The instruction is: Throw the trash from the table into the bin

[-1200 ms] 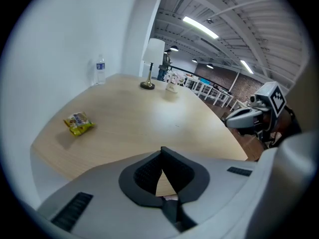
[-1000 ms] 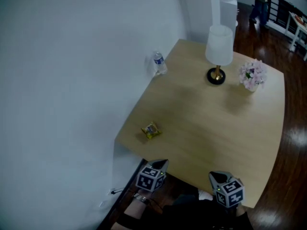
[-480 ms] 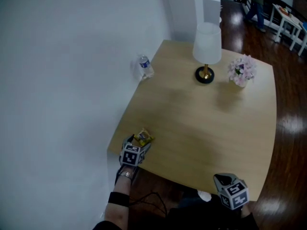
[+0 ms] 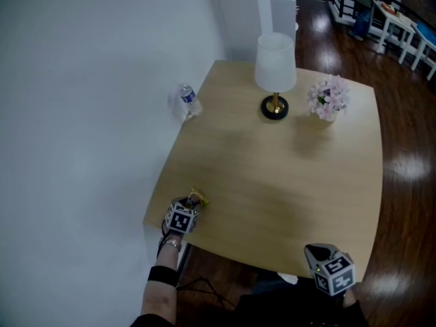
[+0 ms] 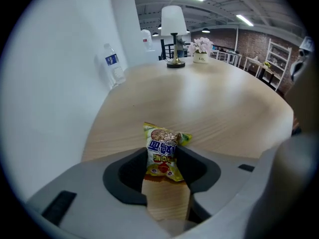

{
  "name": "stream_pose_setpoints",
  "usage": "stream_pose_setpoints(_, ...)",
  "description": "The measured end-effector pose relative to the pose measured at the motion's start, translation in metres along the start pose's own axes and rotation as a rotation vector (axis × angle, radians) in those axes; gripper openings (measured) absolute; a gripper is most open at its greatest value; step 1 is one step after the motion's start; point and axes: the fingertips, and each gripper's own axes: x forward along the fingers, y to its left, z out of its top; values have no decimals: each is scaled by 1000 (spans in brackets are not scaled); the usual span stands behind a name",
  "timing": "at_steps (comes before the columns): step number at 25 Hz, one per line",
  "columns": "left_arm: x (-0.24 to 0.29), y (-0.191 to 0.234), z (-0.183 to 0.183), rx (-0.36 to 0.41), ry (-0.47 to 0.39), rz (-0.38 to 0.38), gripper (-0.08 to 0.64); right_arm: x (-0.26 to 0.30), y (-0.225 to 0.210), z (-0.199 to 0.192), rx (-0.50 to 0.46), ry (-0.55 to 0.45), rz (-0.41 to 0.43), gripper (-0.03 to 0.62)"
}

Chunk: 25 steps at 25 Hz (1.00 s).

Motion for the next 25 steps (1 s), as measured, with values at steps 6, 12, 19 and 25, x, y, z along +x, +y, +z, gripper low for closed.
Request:
stream_pose_setpoints(6, -16, -9, 4, -63, -25, 37, 143, -6, -8, 2, 21, -10, 6, 8)
stream_pose_setpoints(12, -59, -80, 47, -86, -164, -41, 135, -12, -30, 3, 59, -49, -1, 8)
stream_pose_setpoints(19, -88, -221, 88, -74, -200, -178, 133, -38, -66, -6, 90, -120, 10, 8)
stream_pose_setpoints(25, -102, -358, 116, -63, -171, -267, 133, -91, -122, -43, 127, -168, 6, 8)
